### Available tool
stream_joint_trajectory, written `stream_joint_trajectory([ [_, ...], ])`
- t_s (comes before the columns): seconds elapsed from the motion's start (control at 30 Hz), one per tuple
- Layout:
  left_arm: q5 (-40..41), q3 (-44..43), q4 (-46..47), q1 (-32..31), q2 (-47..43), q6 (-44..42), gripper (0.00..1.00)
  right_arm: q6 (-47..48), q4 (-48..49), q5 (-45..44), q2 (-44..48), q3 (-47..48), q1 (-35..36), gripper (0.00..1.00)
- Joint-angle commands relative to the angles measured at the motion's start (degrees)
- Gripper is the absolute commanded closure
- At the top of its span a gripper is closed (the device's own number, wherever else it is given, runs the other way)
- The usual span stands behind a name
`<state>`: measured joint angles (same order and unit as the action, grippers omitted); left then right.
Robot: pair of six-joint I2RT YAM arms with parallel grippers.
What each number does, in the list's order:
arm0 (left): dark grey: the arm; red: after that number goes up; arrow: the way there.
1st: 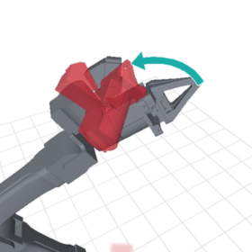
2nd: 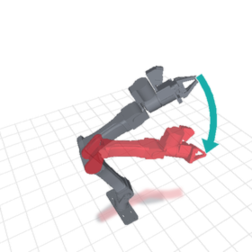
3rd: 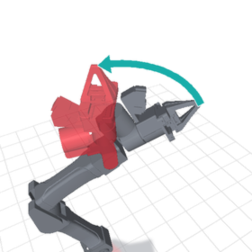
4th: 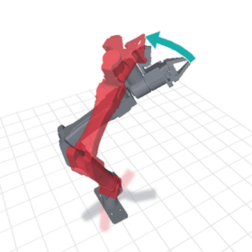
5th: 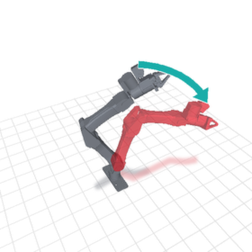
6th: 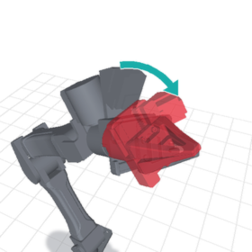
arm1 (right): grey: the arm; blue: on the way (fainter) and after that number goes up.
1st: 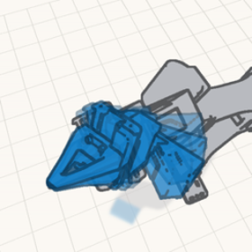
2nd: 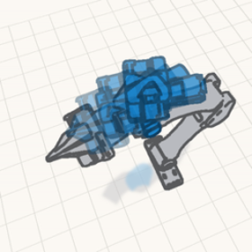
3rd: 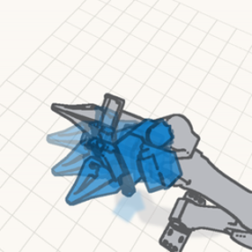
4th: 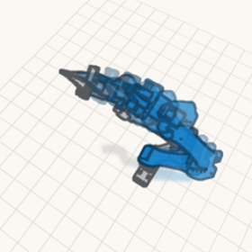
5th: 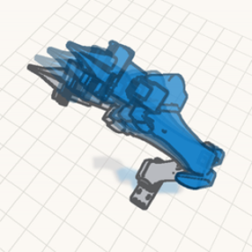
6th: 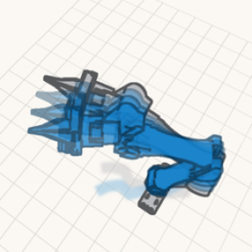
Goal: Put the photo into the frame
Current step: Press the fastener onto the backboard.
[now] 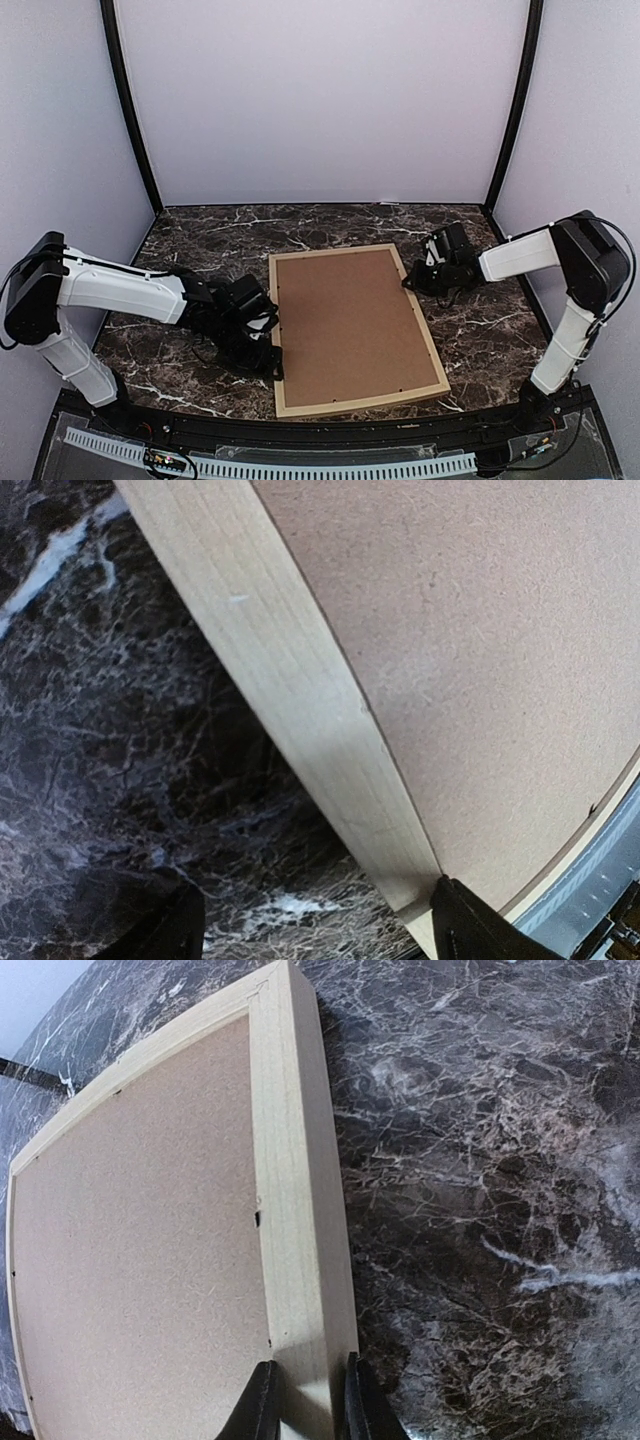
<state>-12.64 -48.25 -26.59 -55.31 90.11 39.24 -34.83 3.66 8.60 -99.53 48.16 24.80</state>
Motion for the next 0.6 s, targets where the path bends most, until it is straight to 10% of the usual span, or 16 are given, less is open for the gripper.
stream_joint_trajectory([
  [0.0, -0.2, 0.5, 2.4, -2.4, 5.3, 0.9, 0.19, -5.3, -4.6, 0.3, -0.5, -3.0, 1.0, 0.94],
  [0.57, 2.0, -4.1, 1.8, -3.3, 9.5, -0.3, 0.19, -7.8, -4.1, -1.5, 1.3, -4.3, 3.6, 0.95],
])
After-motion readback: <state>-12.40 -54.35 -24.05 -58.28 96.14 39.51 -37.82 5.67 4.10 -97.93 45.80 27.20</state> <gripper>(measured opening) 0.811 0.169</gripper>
